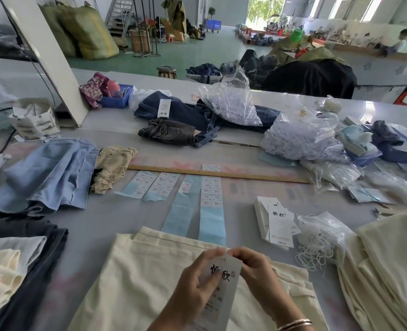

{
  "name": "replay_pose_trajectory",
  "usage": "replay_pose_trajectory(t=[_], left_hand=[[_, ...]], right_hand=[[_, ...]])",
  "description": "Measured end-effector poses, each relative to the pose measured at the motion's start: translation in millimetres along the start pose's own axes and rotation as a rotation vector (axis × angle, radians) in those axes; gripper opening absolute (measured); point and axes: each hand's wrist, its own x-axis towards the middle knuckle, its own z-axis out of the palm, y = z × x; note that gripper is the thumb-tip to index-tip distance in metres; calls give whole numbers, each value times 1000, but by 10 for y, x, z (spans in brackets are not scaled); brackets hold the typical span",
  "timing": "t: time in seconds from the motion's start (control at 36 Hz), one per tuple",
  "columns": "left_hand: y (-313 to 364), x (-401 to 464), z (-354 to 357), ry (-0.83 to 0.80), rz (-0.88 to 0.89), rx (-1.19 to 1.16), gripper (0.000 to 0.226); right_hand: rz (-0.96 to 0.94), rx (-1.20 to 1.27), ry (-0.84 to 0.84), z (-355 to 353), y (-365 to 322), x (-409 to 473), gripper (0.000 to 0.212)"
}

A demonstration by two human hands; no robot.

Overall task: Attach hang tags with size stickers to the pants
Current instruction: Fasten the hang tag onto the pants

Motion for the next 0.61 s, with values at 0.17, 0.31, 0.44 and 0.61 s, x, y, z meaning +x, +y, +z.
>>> replay_pose_trajectory(t=[0.17, 0.31, 0.44, 0.61], left_hand=[[-54, 70, 81, 338, 263, 302, 28], [-136, 107, 137, 469, 326, 499, 17], [-158, 79, 230, 508, 311, 570, 18], [-211, 73, 360, 495, 238, 534, 22]], right_hand=[[0, -38, 7, 16, 69, -20, 24], [34, -87, 32, 16, 171, -68, 10], [-13, -23, 16, 7, 221, -152, 38], [-59, 39, 65, -30, 407, -204, 42]])
